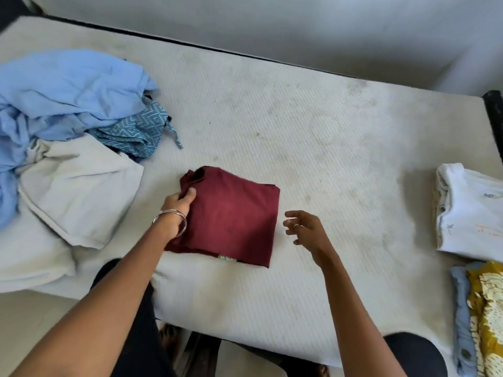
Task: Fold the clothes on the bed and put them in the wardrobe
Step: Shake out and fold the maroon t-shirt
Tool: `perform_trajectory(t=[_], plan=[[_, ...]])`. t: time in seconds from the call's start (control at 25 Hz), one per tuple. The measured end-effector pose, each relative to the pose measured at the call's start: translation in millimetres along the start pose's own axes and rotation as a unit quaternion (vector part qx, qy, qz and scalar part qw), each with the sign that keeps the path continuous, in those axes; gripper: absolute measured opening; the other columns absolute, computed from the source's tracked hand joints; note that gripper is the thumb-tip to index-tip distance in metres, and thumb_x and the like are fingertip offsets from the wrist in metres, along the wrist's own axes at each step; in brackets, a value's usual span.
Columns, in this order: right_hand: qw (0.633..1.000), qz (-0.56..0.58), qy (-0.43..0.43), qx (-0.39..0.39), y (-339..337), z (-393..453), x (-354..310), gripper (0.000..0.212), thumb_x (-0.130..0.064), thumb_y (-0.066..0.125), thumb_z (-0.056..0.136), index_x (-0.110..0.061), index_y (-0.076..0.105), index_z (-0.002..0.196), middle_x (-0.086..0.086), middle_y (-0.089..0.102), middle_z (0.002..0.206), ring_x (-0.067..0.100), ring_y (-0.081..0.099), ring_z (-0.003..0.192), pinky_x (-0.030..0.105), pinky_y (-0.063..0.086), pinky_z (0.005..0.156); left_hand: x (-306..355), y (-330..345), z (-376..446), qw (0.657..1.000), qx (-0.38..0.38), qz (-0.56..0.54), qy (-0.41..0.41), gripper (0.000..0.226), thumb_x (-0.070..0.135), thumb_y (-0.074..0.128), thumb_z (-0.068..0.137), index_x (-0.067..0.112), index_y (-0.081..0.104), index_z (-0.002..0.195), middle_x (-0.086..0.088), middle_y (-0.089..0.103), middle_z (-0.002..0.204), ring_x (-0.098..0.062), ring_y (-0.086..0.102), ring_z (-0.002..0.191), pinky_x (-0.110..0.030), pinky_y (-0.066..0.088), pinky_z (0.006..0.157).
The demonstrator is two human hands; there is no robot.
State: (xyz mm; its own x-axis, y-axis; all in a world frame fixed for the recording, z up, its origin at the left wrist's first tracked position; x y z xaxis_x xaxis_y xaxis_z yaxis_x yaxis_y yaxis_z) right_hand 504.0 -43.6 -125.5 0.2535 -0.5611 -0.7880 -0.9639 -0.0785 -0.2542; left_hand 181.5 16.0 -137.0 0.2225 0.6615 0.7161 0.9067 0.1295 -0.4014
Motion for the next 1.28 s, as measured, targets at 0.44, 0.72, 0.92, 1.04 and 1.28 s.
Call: perform_trajectory(t=[0.44, 0.72, 0.92, 1.04, 1.28], plan=[[0.915, -0.367, -0.123, 0.111, 110.7, 20.2, 0.1, 0.054, -0.042, 0.049, 0.099, -0.026, 0.033, 0.148, 0.010, 0.009, 0.160, 0.031, 0.009, 0.144, 0.059, 0.021, 0.110, -22.8, -22.9, 23.0, 0.956, 0.100, 0.255, 0.105, 0.023, 0.020, 0.042, 0.100, 0.005, 0.052, 0.114, -0.027, 0.064, 0.102, -0.045, 0.060, 0.095, -0.042, 0.044, 0.074], [0.982, -0.012, 0.070, 0.177, 90.6, 29.3, 9.7, 0.064, -0.042, 0.071, 0.087, -0.006, 0.049, 0.134, 0.013, 0.056, 0.126, 0.029, 0.055, 0.119, 0.039, 0.044, 0.102, -35.1, 13.4, -26.1, 0.776, 0.189, 0.463, 0.384, 0.029, 0.038, 0.063, 0.083, 0.019, 0.061, 0.104, -0.009, 0.056, 0.098, -0.030, 0.056, 0.081, -0.040, 0.046, 0.061], [0.986, 0.124, 0.108, 0.028, 86.5, 36.8, -6.5, 0.037, -0.027, 0.078, 0.083, -0.007, 0.062, 0.109, 0.008, 0.072, 0.107, 0.022, 0.070, 0.095, 0.040, 0.059, 0.078, -40.8, 50.5, -43.5, 0.857, 0.005, 0.482, 0.184, 0.038, 0.044, 0.045, 0.097, 0.035, 0.047, 0.134, -0.001, 0.044, 0.130, -0.029, 0.042, 0.119, -0.047, 0.038, 0.092], [0.982, 0.168, 0.087, -0.027, 86.9, 31.3, -39.4, 0.036, -0.013, 0.072, 0.088, -0.004, 0.058, 0.120, 0.012, 0.070, 0.111, 0.025, 0.070, 0.097, 0.044, 0.060, 0.079, 0.2, 60.0, -52.6, 0.951, -0.006, 0.308, 0.024, 0.046, 0.047, 0.030, 0.100, 0.020, 0.058, 0.126, -0.009, 0.046, 0.135, -0.033, 0.040, 0.125, -0.047, 0.033, 0.102], [0.926, -0.302, -0.223, 0.030, 36.0, -13.5, -191.2, 0.040, -0.016, 0.067, 0.088, -0.014, 0.048, 0.123, 0.003, 0.059, 0.104, 0.023, 0.057, 0.092, 0.039, 0.050, 0.082, 98.7, 67.8, -81.5, 0.866, -0.271, -0.381, -0.177, 0.076, 0.078, 0.029, 0.085, 0.014, 0.053, 0.120, -0.019, 0.054, 0.117, -0.048, 0.052, 0.115, -0.066, 0.041, 0.093]])
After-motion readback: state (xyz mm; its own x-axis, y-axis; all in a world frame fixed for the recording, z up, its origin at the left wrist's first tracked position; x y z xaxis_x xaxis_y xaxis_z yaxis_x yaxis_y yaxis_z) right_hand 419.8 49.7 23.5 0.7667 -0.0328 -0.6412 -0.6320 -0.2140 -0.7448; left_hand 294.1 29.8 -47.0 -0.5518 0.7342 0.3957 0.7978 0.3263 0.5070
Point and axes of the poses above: each hand's wrist, its own z-axis towards the middle knuckle, its own y-axis out of the palm, x = y × z, the point moved 3 cm from there along z, towards the middle knuckle
